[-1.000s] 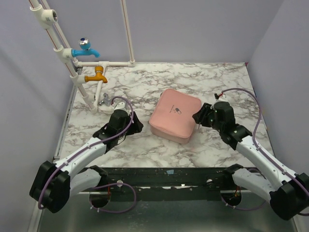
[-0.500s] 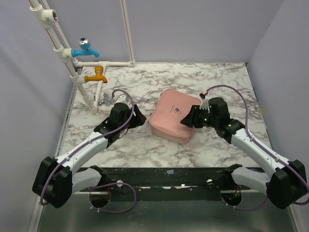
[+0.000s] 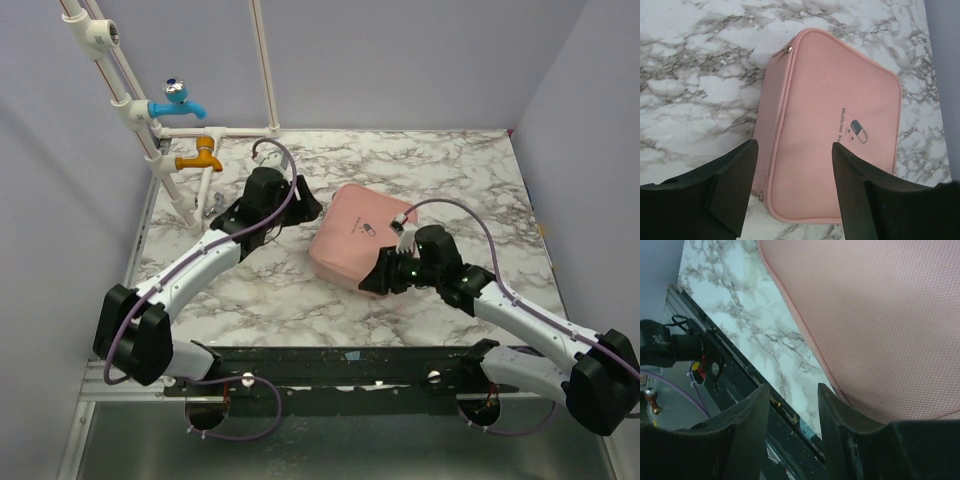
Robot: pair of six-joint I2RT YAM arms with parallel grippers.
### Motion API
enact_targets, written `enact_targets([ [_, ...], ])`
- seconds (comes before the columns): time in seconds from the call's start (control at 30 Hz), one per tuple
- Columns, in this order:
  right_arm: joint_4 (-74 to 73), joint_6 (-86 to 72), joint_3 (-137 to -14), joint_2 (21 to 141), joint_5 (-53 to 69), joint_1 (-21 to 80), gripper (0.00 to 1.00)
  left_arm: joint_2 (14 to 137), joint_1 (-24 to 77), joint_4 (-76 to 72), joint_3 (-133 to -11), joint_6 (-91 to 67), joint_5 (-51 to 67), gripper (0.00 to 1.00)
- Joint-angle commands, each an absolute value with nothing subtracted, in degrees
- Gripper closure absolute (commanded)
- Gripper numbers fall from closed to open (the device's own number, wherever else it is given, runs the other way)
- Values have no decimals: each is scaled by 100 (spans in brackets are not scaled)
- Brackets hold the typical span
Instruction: Organize the medicine kit
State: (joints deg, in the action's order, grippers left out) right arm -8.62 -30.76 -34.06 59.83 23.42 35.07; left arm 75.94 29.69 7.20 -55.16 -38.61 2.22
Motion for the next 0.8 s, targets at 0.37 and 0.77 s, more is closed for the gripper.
enact_targets([
  [0.37,-573,-3350,-2675,5955,1709,4169,54,10600,2944,1377,-8838,-3374,1631,33],
  [0.77,-144,-3280,-2303,6418,1601,4361,54,11884,2944,901,-10322,-3516,1963,28],
])
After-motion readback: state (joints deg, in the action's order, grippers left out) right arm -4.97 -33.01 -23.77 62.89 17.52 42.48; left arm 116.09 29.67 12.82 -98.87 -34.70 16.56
